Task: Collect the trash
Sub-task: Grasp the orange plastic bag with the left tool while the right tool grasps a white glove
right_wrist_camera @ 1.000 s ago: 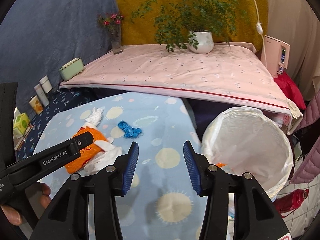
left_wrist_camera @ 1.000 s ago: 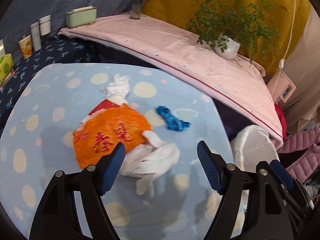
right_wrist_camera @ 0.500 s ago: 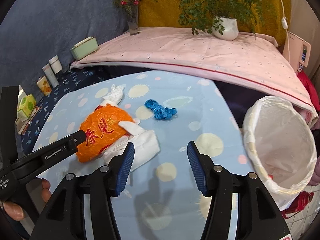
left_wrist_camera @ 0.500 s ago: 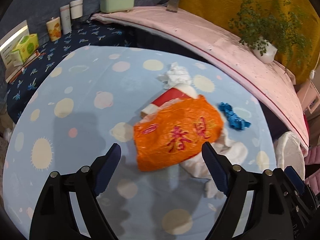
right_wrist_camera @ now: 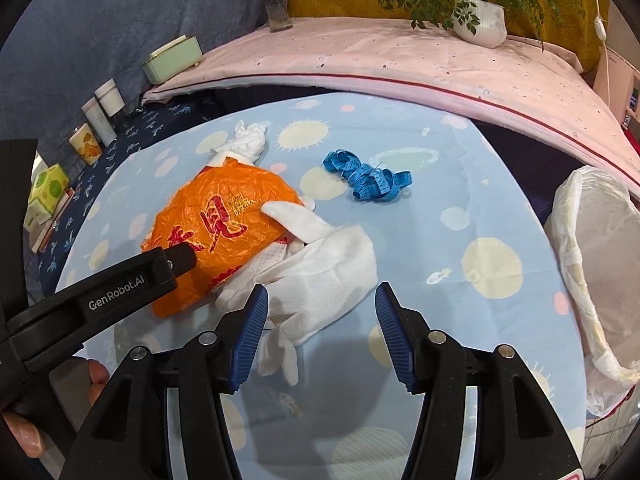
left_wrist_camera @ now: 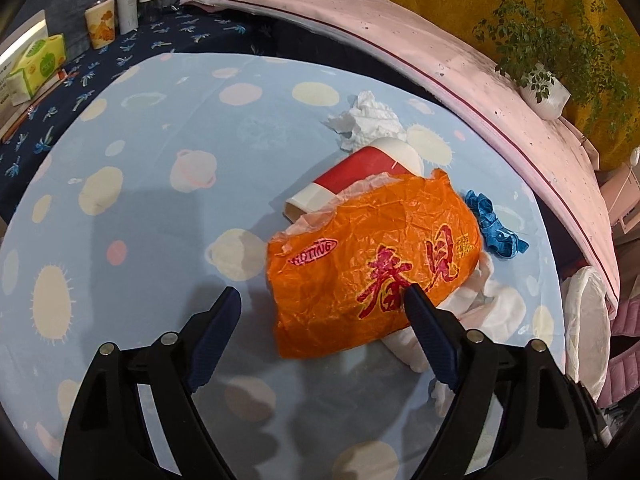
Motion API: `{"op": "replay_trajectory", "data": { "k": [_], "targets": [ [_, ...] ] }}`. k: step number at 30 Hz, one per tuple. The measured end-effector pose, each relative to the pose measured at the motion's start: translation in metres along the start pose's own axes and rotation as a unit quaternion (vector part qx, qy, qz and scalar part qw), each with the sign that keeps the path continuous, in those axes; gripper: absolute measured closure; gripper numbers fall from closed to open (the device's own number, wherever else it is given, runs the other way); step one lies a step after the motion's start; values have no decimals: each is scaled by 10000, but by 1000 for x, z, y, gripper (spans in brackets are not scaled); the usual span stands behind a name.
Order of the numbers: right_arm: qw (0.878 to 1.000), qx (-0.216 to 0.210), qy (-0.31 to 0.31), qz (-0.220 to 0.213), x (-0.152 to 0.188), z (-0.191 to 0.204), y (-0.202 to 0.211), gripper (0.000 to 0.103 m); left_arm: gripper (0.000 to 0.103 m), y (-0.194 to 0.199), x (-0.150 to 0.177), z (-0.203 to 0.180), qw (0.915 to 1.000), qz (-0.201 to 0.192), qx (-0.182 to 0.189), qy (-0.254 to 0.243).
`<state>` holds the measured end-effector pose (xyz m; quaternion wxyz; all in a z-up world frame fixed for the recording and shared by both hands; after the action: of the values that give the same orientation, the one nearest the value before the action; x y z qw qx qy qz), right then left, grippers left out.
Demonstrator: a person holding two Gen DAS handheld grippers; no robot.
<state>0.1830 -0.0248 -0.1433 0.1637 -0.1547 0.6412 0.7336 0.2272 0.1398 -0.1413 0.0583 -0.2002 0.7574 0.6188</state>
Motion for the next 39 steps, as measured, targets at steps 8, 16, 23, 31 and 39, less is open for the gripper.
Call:
{"op": "replay_trajectory", "data": {
  "k": [8,16,23,31,39],
  "targets": [
    [9995,-134,-46,285,9,-5,-18,66,61,-12,5,-7,9991,246,322,-131],
    [9994,-201,-55,283,14,-12,-12,95,83,2,11,-21,9984,166,444,-300],
    [9994,-212,-208,-152,4,-33,26,97,84,32,12,-41,9974,-77,538,-469],
    [9972,-193,-328,-649,-8,-54,70,97,84,71,9,-78,9939,-416,701,-744],
    [9913,-128,-592,-1170,-16,-88,118,97,84,91,15,-127,9884,-549,834,-1140]
  ]
}}
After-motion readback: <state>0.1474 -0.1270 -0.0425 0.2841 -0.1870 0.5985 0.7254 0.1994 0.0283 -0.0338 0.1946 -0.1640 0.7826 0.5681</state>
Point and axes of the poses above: each gripper's, at about its wrist camera, not at the fingertips, and y roughly against the way its jaws point, z to its left, x to its underside, the point moved 6 cm from there along -y, roughly the way its jaws point, and after that the axes turned 9 degrees about z, right-handed, at the moved point
